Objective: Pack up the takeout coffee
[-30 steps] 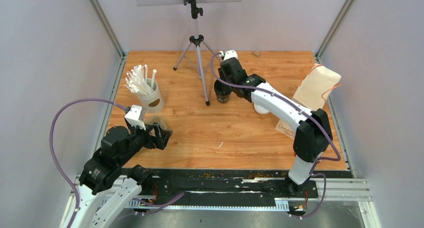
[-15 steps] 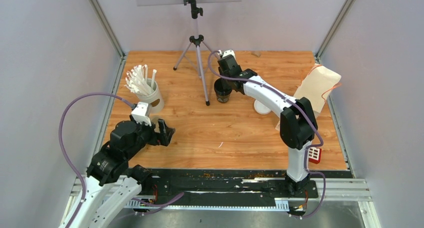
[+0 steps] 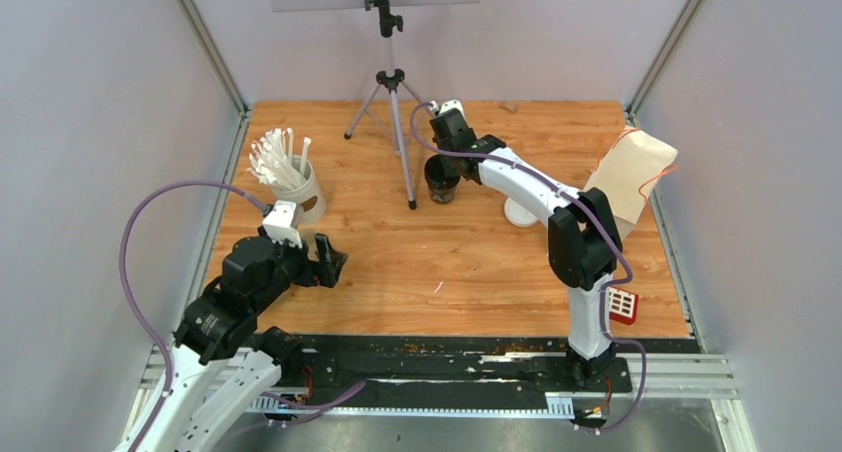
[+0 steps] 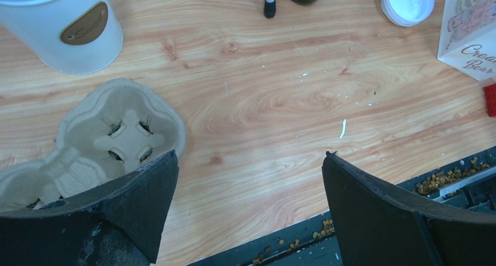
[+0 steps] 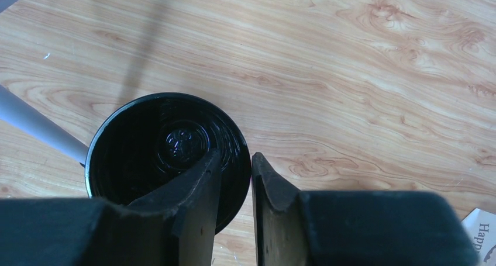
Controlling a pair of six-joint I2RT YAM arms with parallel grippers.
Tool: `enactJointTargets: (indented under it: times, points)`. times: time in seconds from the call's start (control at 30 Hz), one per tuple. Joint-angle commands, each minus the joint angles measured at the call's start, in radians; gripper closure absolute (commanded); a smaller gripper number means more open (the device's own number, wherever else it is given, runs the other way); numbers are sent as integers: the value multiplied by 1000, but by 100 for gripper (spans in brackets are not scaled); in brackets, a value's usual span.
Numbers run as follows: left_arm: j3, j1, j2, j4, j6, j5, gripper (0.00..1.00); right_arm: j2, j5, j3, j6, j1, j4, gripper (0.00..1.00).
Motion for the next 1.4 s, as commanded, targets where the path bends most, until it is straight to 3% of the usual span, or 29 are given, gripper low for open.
enactJointTargets:
  times: [0.0,0.3,0.67,0.83,1.37]
  points:
    - [6,-2,7,29,-5,-13,0,14,16,47,-17,-8,-1,74]
    - [6,-2,13,29,-5,-14,0,22,18,60,-20,-13,-12,74]
    - [6,-2,17,28,-4,-14,0,6,31,85,-25,-12,-47,88]
    - [7,-2,20,28,-5,-14,0,-13,10,79,-27,-13,-40,100]
    - [7,-2,22,27,-7,-15,0,-79,-41,72,1,-13,-63,100]
